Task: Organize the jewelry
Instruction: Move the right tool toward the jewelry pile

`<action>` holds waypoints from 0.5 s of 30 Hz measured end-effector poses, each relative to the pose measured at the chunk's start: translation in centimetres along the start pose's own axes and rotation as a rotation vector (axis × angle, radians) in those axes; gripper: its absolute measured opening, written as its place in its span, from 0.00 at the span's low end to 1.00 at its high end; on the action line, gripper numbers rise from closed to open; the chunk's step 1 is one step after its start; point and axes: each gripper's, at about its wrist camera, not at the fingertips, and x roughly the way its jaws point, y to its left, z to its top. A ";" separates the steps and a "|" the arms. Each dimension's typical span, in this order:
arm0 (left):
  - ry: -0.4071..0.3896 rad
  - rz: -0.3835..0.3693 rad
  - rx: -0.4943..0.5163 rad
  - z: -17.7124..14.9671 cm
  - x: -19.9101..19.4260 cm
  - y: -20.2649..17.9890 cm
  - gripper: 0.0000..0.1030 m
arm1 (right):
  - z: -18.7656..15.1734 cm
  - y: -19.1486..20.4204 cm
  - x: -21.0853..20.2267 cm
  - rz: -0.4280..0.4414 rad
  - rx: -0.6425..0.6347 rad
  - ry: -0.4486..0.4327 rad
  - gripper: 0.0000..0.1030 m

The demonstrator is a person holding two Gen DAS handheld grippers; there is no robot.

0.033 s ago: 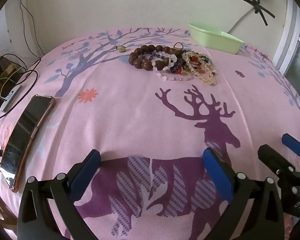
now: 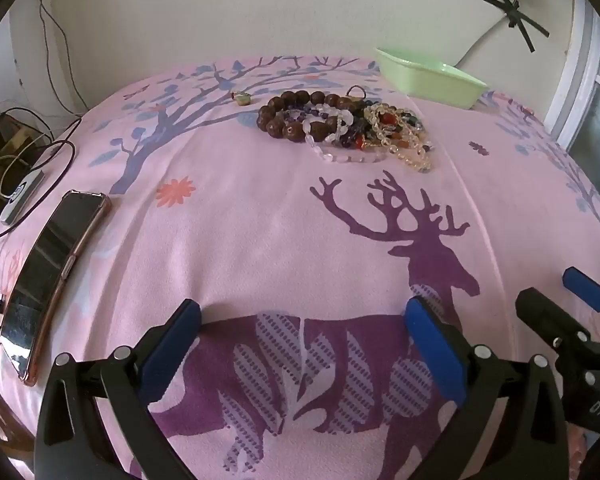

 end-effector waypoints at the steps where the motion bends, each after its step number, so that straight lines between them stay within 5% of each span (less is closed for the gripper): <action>1: -0.001 -0.004 0.002 0.2 0.0 0.2 0.77 | 0.1 0.0 -0.1 -0.001 -0.005 -0.008 0.96; 6: -0.075 0.035 0.024 1.6 -1.6 1.3 0.77 | 1.6 1.1 -0.5 0.007 -0.051 -0.043 0.93; 15: -0.068 0.059 -0.014 4.4 0.8 2.4 0.77 | 4.7 1.8 1.2 0.051 -0.036 -0.033 0.86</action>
